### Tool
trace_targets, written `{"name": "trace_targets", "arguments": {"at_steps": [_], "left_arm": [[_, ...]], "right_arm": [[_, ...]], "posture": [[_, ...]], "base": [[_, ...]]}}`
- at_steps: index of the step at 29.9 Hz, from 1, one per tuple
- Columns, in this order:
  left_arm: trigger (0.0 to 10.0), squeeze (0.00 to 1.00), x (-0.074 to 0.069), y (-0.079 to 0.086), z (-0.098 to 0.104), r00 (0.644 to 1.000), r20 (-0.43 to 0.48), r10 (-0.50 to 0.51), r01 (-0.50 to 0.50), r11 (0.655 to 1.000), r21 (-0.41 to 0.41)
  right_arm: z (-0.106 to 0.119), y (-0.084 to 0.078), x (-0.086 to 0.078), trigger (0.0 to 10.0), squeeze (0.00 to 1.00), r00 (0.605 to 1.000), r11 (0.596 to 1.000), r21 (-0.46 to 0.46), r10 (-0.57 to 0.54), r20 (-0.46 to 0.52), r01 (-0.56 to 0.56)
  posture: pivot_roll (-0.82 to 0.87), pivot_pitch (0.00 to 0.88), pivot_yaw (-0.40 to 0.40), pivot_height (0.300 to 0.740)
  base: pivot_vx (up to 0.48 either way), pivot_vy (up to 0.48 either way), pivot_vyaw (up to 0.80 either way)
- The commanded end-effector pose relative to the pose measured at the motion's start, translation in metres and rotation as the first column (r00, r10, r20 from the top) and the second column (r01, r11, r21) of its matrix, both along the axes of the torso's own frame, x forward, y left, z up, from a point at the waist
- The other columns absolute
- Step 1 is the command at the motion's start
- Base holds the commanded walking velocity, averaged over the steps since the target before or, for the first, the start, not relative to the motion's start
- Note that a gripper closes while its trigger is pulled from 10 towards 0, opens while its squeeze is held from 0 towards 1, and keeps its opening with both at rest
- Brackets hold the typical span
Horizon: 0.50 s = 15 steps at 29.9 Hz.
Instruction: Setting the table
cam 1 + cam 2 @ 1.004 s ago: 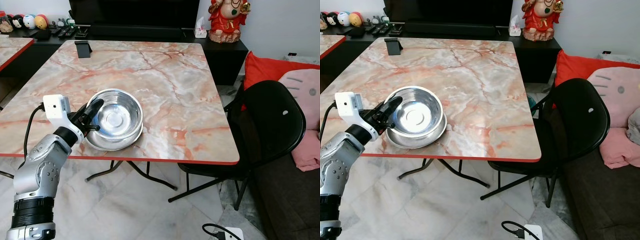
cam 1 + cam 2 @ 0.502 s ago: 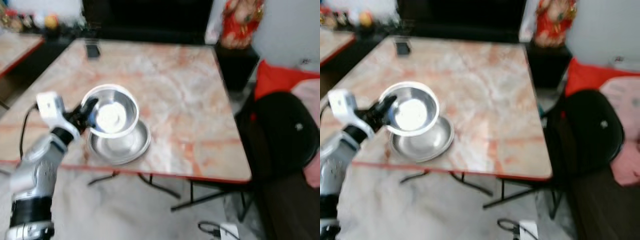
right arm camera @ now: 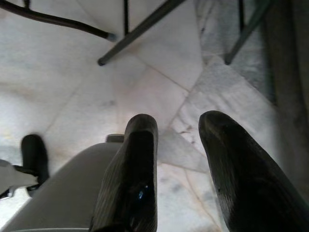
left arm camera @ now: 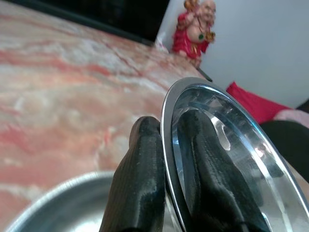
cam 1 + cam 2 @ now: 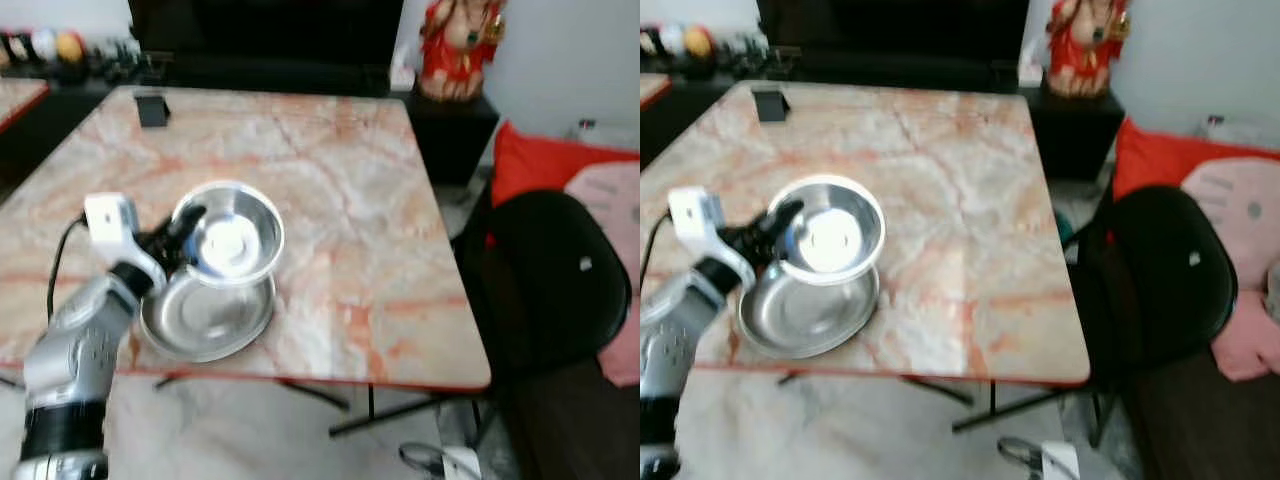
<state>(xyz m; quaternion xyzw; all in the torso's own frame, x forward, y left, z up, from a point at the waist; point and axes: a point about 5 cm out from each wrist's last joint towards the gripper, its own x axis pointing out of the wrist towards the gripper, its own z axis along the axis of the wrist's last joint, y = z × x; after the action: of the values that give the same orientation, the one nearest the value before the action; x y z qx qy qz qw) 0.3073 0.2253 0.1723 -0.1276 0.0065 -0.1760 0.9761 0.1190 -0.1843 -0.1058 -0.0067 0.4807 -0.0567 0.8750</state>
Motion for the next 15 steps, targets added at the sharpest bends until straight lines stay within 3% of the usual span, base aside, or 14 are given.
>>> {"name": "trace_targets", "arguments": {"at_steps": [1,7,15], "left_arm": [[10.0,0.0,-0.002,0.004,0.005,1.0,0.007,-0.014,0.014,1.0,0.024],[10.0,0.0,-0.004,0.022,-0.003,0.996,-0.044,0.072,-0.07,0.997,0.043],[10.0,0.0,-0.006,0.021,-0.015,0.992,-0.106,0.068,-0.06,0.995,0.08]], "right_arm": [[0.0,-0.001,0.0,10.0,0.0,1.0,1.0,0.0,0.0,-0.005,0.0],[0.0,0.0,0.0,10.0,0.0,1.0,1.0,0.002,0.003,-0.007,-0.003],[0.0,0.0,0.001,10.0,0.0,1.0,1.0,0.004,0.008,-0.008,-0.008]], "posture": [[0.01,0.0,-0.061,0.74],[0.01,0.0,-0.061,0.74],[0.01,0.0,-0.06,0.74]], "base": [[0.0,0.0,0.0],[0.0,0.0,0.0],[0.0,0.0,0.0]]}}
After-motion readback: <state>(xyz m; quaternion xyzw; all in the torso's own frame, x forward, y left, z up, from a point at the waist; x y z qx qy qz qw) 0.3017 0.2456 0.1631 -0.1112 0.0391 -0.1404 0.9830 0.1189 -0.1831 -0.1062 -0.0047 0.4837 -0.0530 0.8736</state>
